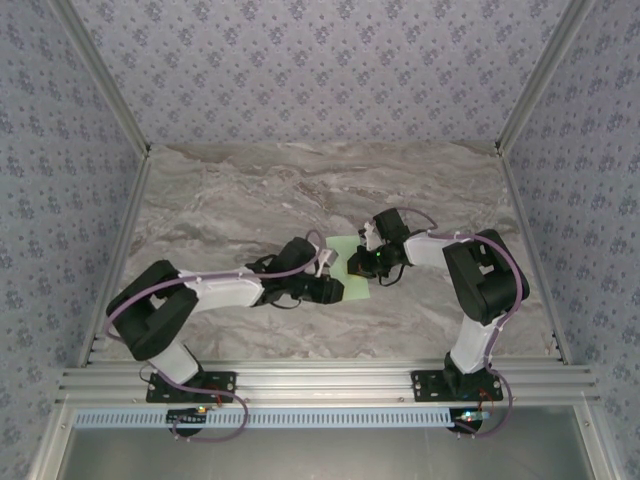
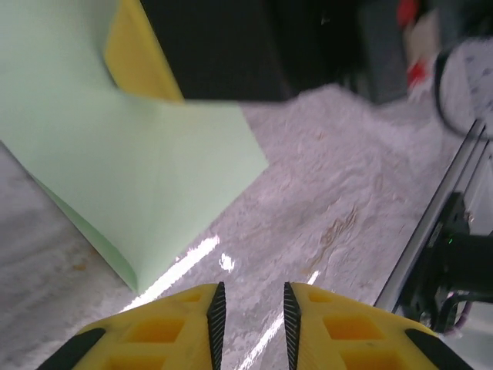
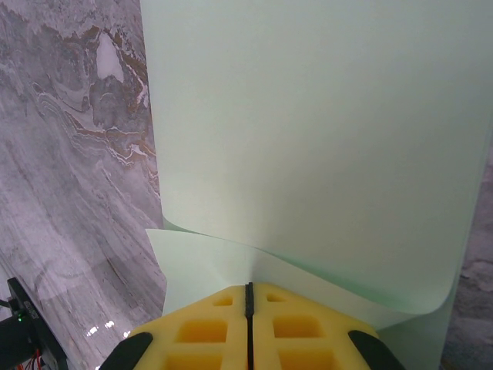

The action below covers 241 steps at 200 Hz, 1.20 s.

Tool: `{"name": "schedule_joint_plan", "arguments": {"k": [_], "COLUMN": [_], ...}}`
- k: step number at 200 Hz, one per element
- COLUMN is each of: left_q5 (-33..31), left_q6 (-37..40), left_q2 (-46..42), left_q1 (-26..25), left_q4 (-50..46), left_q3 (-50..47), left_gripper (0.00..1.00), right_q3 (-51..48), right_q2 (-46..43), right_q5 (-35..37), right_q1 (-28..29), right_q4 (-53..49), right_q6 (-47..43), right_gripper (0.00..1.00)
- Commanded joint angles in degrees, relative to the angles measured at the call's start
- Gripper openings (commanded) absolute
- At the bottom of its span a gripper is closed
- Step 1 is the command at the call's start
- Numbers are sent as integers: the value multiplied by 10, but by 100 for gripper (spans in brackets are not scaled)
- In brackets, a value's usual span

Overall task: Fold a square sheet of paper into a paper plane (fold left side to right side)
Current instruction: Fold the triangle a second time at the center of the table.

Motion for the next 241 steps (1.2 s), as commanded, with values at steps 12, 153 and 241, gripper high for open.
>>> {"name": "schedule_joint_plan", "arguments": {"k": [12, 153, 241], "left_q5": [23, 15, -18], "left_q6": [15, 35, 25], "left_q2": [19, 112, 120], "left_q1": [26, 3, 2], "left_q4": [-9, -17, -47], "left_q3": [29, 73, 51], "left_gripper": [29, 27, 16], "right_q3": [-7, 1, -13], "right_q2": [26, 21, -36], "right_q5": [52, 53, 22], "right_q1": [-1, 3, -6], "right_q4": [-59, -70, -35], "right_q6": [-13, -15, -12], "right_gripper": [6, 6, 4]}}
